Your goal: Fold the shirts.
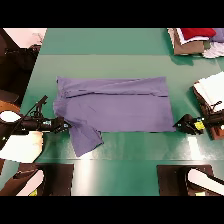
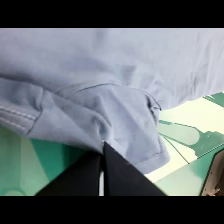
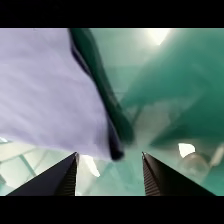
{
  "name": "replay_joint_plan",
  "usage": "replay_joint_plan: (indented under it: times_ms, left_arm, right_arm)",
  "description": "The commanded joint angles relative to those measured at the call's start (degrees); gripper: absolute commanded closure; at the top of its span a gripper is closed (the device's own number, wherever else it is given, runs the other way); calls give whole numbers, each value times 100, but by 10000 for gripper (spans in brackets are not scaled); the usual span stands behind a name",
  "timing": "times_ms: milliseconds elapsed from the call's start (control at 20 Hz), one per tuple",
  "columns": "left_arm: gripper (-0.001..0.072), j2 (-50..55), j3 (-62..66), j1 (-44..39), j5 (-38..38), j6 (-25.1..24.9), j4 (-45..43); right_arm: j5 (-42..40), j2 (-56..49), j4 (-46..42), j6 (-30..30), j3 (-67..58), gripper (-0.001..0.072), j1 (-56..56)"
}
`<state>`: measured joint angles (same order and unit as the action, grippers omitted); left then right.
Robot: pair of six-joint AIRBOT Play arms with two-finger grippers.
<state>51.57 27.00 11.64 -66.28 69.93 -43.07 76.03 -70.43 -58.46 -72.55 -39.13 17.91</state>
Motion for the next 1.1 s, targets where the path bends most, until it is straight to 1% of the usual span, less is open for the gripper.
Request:
replay_joint_plan:
  times_ms: [0, 100, 150, 200, 250, 300, 350, 400, 500, 550, 650, 700, 800, 850, 900, 1000, 1050]
  left_arm:
    - [684, -4, 13, 0, -28, 11, 0]
    - [685, -4, 13, 0, -44, 11, -4]
    - [685, -4, 13, 0, -70, 11, -20]
    - [685, -4, 13, 0, -144, 13, -22]
    - [685, -4, 13, 0, -254, 13, -28]
    - [686, -11, 17, 0, -369, 13, -66]
    - [686, -17, 50, 0, -540, 15, -125]
    - [687, -35, 118, 0, -767, 28, -212]
    - [688, -413, 162, 0, -1110, 243, -538]
    - [687, -728, 162, 0, -1255, 431, -769]
    - [687, -1394, 162, 0, -1617, 855, -1121]
    - [686, -1672, 164, 0, -1899, 1005, -1093]
    - [686, -2076, 177, 0, -2485, 1279, -850]
    - [686, -2118, 238, 0, -2603, 1281, -693]
    - [686, -2100, 367, 0, -2575, 1281, -522]
    - [686, -1923, 726, 0, -2127, 1237, -413]
    - [686, -1738, 909, 0, -1869, 1176, -420]
  right_arm:
    - [-411, 4, 195, 105, 173, 278, -280]
    - [-446, 4, 192, 105, 175, 288, -501]
    - [-446, 4, 190, 105, 173, 312, -608]
    - [-402, 4, 181, 105, 173, 501, -702]
    - [-341, 7, 155, 105, 173, 559, -765]
    - [-219, 13, 116, 107, 173, 658, -813]
    - [-68, 57, 31, 105, 168, 697, -815]
    - [111, 184, -131, 101, 168, 697, -802]
    - [494, 623, -605, -15, 168, 697, -686]
    - [732, 890, -896, -142, 168, 697, -595]
    - [1281, 1458, -1445, -181, 170, 697, -404]
    - [1515, 1770, -1711, -216, 170, 697, -306]
    - [1779, 2334, -1971, -278, 168, 697, -122]
    - [1816, 2577, -1956, -332, 168, 698, -39]
    - [1766, 2743, -1923, -428, 166, 698, -20]
    - [1617, 2776, -1906, -498, 151, 697, -153]
    - [1541, 2618, -1906, -501, 70, 697, -293]
